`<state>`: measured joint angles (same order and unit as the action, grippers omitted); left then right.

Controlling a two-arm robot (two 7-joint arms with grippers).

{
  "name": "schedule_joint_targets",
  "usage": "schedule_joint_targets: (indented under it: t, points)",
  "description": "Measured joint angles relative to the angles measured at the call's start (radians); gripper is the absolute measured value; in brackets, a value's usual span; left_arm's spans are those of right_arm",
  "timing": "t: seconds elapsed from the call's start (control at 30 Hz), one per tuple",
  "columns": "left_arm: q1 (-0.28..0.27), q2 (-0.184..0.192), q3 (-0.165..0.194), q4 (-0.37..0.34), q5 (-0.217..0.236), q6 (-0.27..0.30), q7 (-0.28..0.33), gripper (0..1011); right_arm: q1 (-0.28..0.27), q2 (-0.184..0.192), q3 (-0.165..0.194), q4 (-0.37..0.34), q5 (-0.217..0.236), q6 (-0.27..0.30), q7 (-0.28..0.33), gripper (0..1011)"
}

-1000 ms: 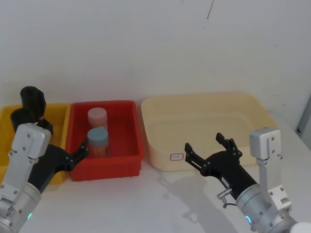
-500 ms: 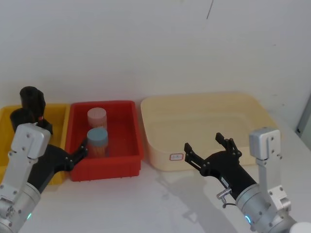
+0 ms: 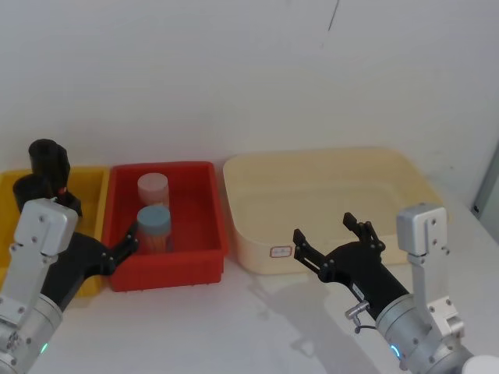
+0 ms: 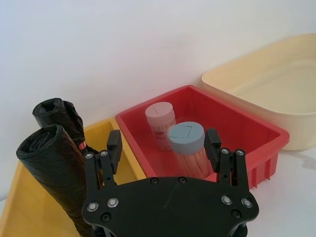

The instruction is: Pick up the garbage bag with the one hand and transfer it to the other hand.

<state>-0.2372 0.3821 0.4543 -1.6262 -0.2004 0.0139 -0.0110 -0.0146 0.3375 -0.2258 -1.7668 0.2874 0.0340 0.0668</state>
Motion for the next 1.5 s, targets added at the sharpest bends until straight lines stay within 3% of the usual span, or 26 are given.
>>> schedule_joint_targets:
  t: [0.4,0.67,1.0,1.2,1.5]
  points:
    - [0.003,-0.001,-0.001,-0.001,0.0,0.001,-0.001,1001,0.0,0.0,0.0,0.0,0.0,0.0,0.0,1000]
    - [0.04,0.006,-0.012,-0.035,-0.01,0.021,0.0,1001,0.0,0.0,0.0,0.0,0.0,0.0,0.0,1000]
    - [0.138,0.037,-0.069,-0.116,-0.056,0.033,0.009,1001,0.0,0.0,0.0,0.0,0.0,0.0,0.0,1000]
    - [0.194,0.062,-0.13,-0.163,-0.101,0.038,0.01,1001,0.0,0.0,0.0,0.0,0.0,0.0,0.0,1000]
    - [0.197,0.077,-0.192,-0.169,-0.152,0.057,-0.004,1001,0.0,0.0,0.0,0.0,0.0,0.0,0.0,1000]
